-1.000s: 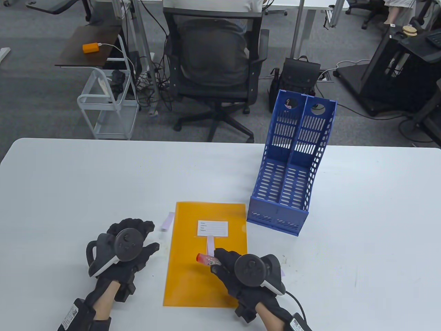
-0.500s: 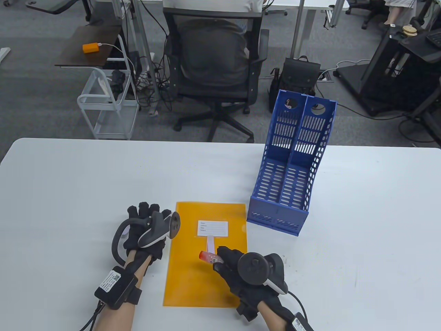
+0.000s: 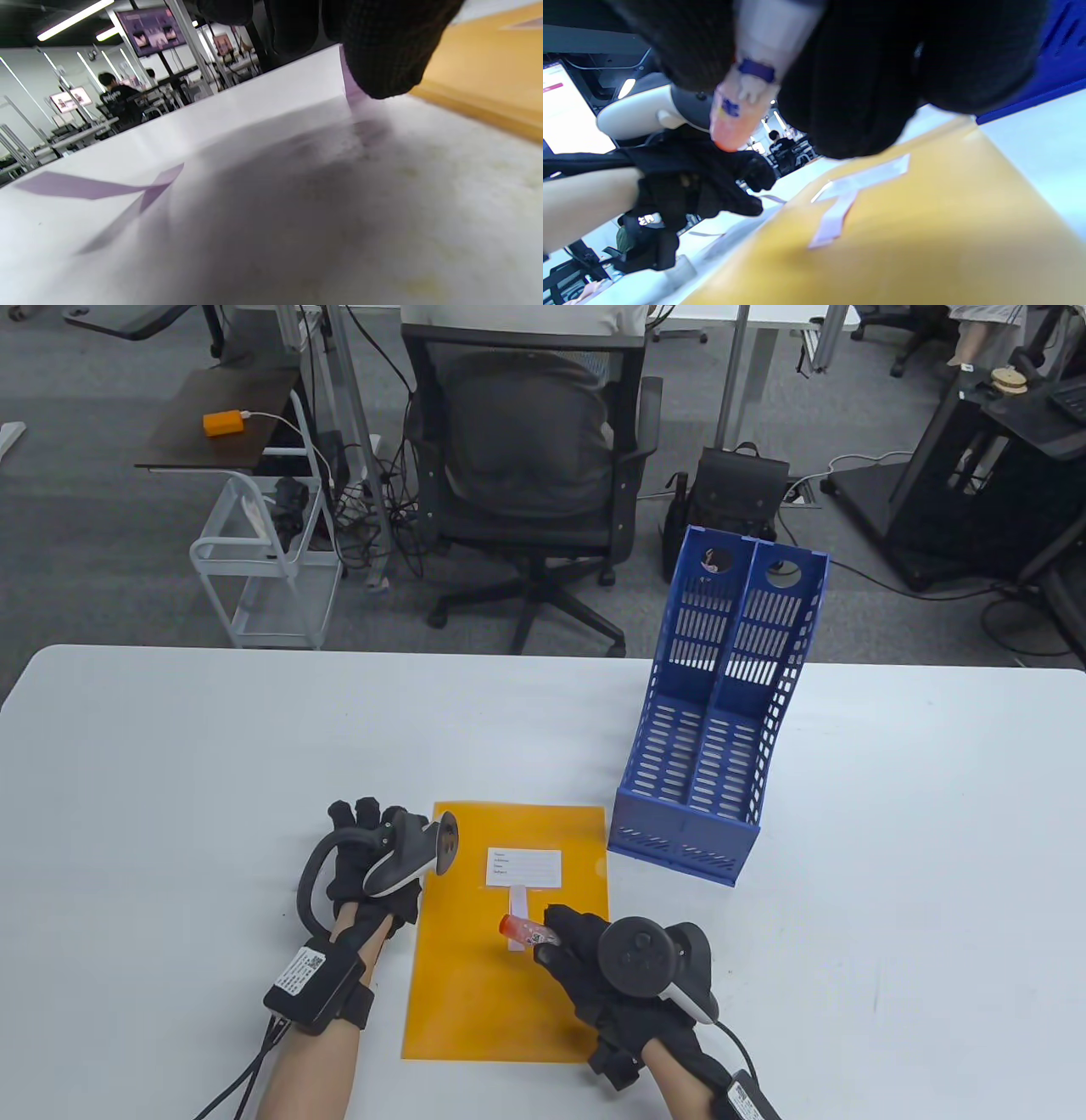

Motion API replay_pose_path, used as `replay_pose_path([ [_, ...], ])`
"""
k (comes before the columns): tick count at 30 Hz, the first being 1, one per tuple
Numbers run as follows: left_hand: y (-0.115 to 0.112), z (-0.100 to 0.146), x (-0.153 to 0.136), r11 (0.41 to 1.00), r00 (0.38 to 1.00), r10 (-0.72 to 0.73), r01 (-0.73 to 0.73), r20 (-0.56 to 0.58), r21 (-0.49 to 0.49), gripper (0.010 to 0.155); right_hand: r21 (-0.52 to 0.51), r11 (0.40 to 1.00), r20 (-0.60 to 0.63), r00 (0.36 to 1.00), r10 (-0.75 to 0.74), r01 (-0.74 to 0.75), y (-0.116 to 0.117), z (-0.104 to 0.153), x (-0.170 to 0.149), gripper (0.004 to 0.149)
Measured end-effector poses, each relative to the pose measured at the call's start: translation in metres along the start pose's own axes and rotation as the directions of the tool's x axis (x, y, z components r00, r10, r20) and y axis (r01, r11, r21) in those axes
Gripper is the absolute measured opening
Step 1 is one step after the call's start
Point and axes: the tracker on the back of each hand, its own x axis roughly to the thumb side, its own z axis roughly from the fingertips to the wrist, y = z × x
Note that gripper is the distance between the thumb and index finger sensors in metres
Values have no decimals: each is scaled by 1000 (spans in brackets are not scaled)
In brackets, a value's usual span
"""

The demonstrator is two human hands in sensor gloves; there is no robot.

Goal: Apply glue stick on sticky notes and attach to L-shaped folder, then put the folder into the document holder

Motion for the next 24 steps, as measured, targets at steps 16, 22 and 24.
replay_pose_path([
  [16,7,2,-14,980,998,44,-34,-47,197,36,-116,993,-13,1000,14,-15,-8,2,0,66],
  [22,29,31,-31,970,986,168,-163,-11,179,38,-196,980,-38,999,21,-28,-23,5,-2,61],
  [24,34,46,-29,947,956,287,-292,61,132,39,-189,982,-51,999,-7,-3,-26,4,-5,61],
])
